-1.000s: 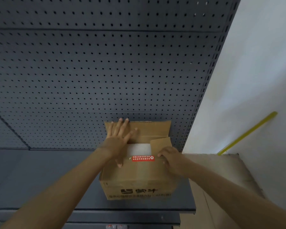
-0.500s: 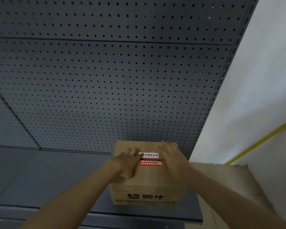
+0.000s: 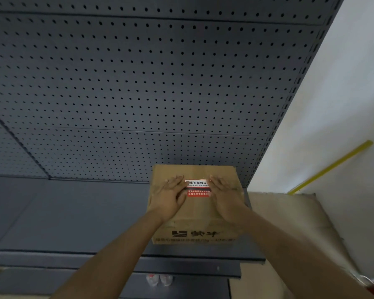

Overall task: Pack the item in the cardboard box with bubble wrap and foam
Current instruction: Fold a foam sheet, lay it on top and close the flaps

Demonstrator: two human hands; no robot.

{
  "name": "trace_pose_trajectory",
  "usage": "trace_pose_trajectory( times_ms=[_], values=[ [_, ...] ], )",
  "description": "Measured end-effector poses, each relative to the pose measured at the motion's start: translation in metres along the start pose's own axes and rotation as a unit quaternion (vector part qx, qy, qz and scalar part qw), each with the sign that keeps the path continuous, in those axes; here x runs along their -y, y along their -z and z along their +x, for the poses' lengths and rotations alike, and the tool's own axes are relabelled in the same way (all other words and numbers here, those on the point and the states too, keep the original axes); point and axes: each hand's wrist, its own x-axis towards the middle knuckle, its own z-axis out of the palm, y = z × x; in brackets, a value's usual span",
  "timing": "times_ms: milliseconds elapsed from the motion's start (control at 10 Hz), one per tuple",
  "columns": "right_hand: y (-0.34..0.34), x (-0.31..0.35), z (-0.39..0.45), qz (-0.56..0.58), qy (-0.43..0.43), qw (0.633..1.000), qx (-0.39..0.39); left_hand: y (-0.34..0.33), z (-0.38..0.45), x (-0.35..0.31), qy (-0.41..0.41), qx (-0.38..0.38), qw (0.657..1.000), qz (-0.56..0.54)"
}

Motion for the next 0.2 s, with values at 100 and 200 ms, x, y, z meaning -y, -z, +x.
trace_pose_trajectory(
  times_ms=[100,200],
  values=[
    [0.006,-0.005,0.006,0.055,0.002,0.998,0.011,0.012,0.003,-0.001,-0.008,0.003,0.999,-0.041],
    [0.033,-0.008,0.007,0.135,0.007,0.990,-0.044,0.049,0.021,-0.013,-0.011,-0.006,0.999,-0.051]
  ],
)
